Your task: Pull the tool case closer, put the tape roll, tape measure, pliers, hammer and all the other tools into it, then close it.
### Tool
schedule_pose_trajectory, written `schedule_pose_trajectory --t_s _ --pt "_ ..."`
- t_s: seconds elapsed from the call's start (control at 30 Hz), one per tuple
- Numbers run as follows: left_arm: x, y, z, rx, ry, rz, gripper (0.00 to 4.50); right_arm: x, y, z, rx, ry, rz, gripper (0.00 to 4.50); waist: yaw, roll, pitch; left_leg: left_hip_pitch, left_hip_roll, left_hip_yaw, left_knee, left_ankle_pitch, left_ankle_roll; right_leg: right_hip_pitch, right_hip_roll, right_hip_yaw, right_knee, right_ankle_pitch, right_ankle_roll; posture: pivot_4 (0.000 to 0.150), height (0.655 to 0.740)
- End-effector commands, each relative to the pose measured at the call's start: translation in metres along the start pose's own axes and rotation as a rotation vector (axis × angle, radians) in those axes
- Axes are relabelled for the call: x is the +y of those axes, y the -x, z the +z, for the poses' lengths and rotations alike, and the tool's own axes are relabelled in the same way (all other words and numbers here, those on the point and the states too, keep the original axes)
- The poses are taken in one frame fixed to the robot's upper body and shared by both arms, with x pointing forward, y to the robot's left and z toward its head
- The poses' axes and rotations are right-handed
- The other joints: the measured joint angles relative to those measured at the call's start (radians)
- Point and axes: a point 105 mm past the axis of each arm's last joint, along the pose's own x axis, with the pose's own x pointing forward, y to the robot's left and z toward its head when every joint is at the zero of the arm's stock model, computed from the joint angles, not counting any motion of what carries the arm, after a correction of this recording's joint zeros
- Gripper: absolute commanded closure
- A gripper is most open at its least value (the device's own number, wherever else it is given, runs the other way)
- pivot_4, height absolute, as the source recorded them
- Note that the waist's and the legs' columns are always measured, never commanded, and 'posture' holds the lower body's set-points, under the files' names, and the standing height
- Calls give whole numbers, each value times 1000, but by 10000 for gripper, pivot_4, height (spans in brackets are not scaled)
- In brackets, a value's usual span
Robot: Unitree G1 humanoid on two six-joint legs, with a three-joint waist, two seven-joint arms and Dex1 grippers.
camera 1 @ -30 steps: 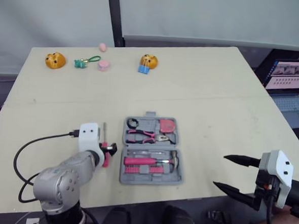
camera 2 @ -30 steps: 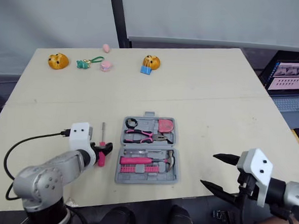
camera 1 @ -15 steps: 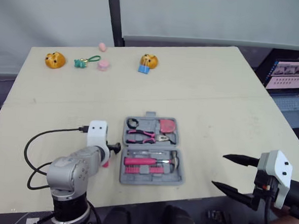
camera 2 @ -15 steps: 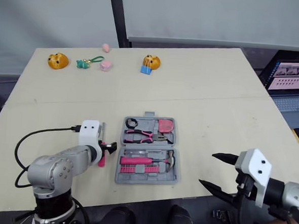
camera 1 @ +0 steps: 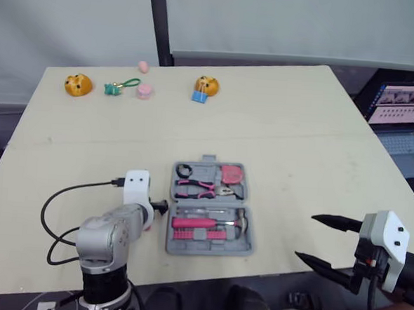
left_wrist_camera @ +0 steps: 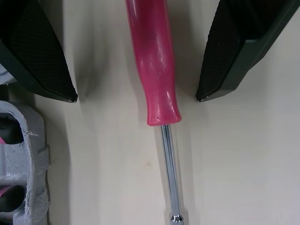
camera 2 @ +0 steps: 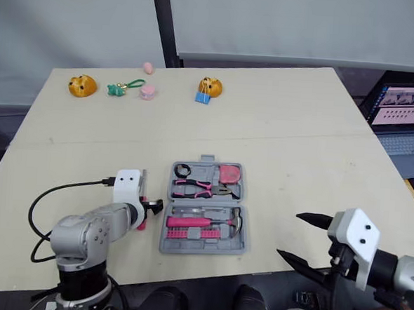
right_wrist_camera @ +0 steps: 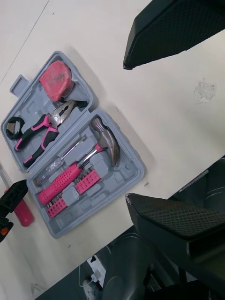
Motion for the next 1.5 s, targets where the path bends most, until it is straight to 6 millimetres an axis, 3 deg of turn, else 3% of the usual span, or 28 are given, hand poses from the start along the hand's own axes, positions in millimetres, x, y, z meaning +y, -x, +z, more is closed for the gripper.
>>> schedule_pose_trajectory --t_s 0.03,0.1,0.3,0.53,0.6,0.8,0.9,1.03,1.17,1.37,1.5 --pt "9 -6 -13 44 10 37 3417 0 4 7 -21 24 -23 0 0 1 0 0 0 0 0 0 0 0 0 0 0 0 0 1500 7400" --pt "9 -6 -14 44 15 38 9284 0 4 7 -22 24 -24 0 1 1 0 0 0 0 0 0 0 0 0 0 0 0 0 1500 7400" --pt "15 -8 -15 40 20 56 39266 -3 2 7 -26 24 -26 0 10 1 0 0 0 0 0 0 0 0 0 0 0 0 0 1500 7400" --pt "44 -6 2 -46 -39 107 39357 -3 2 5 -29 18 -29 0 15 1 -1 0 0 0 0 1 0 -1 0 0 1 0 -1 1500 7400" --pt "54 0 16 -105 -92 85 39357 -2 3 4 -30 16 -32 0 10 1 0 0 0 0 -1 1 0 -1 0 0 1 -1 -1 1500 7400" --pt "67 30 35 -196 -407 -165 39357 4 7 -4 -28 -4 -12 0 -4 -2 1 -2 1 0 -3 0 0 -3 0 -2 2 -1 -2 1500 7400" --pt "58 48 33 -204 -591 -398 39357 4 5 -11 -18 -6 -1 0 -6 -1 2 -3 1 0 -3 -1 1 -2 0 -2 0 -2 -3 1500 7400" --pt "57 57 29 -172 -717 -546 39357 4 2 -15 -22 -4 8 0 -8 1 5 -2 0 0 -3 -1 1 -3 -1 -2 -2 -2 -4 1500 7400" --pt "35 76 28 -160 -865 -773 39357 9 3 -18 -17 -1 26 0 -7 5 8 -2 1 0 -3 -1 0 -3 -1 -3 -1 -2 -4 1500 7400" --pt "7 90 24 -150 -1019 -950 39357 15 4 -19 -20 -5 33 0 -9 7 10 -2 1 2 -3 -1 1 -3 0 -2 1 -1 -2 1500 7400" --pt "-11 87 24 -164 -1136 -969 39357 18 2 -20 -23 -9 34 0 -8 7 10 -2 1 4 -3 -1 1 -3 0 -2 1 -1 -1 1500 7400"
